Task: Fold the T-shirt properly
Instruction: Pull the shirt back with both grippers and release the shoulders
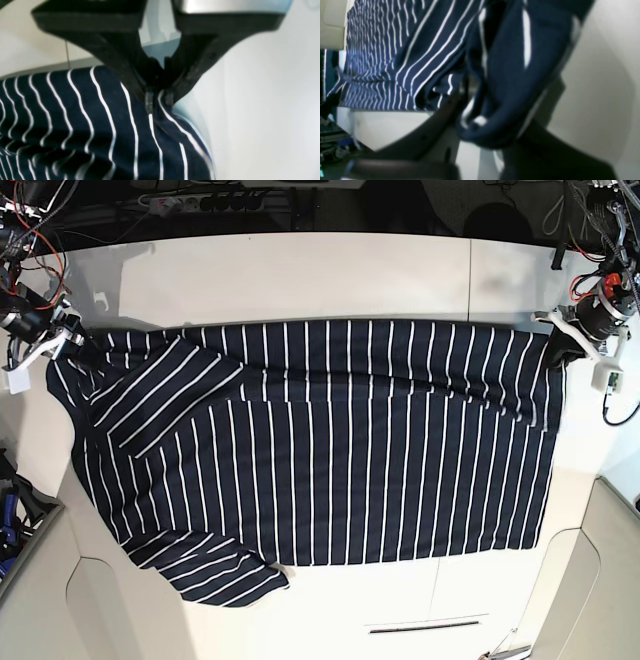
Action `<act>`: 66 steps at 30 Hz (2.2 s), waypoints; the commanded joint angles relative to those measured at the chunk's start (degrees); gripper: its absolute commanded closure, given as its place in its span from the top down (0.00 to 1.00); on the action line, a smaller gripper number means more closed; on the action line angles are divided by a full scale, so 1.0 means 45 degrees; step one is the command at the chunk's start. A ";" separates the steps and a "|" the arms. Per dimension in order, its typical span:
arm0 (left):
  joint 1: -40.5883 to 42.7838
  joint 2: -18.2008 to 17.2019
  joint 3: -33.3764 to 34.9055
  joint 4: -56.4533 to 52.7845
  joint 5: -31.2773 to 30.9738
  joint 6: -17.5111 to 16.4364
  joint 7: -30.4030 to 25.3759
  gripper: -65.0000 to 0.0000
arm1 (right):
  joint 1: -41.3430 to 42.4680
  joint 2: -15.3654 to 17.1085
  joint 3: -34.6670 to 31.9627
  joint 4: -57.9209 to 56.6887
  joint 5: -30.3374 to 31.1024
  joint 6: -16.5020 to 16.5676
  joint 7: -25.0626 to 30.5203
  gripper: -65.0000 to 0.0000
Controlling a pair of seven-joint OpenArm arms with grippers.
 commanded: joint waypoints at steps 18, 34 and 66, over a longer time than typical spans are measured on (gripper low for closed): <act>0.0656 -0.0238 -0.0894 0.0267 -0.1030 -0.0345 0.0855 0.00 | -0.2438 0.0253 0.0257 0.2788 0.0180 0.0087 -0.0058 0.00; 0.2001 -0.0209 -0.2443 0.0500 -0.3891 -0.0974 0.1875 0.00 | -0.3143 0.0253 0.0330 0.2788 0.0131 0.0087 -0.0097 0.00; 0.2409 0.0384 -0.4391 0.1418 -0.4677 -0.0974 0.1384 0.40 | -0.2506 0.0811 0.1928 0.2788 -0.0627 0.0078 0.1030 0.51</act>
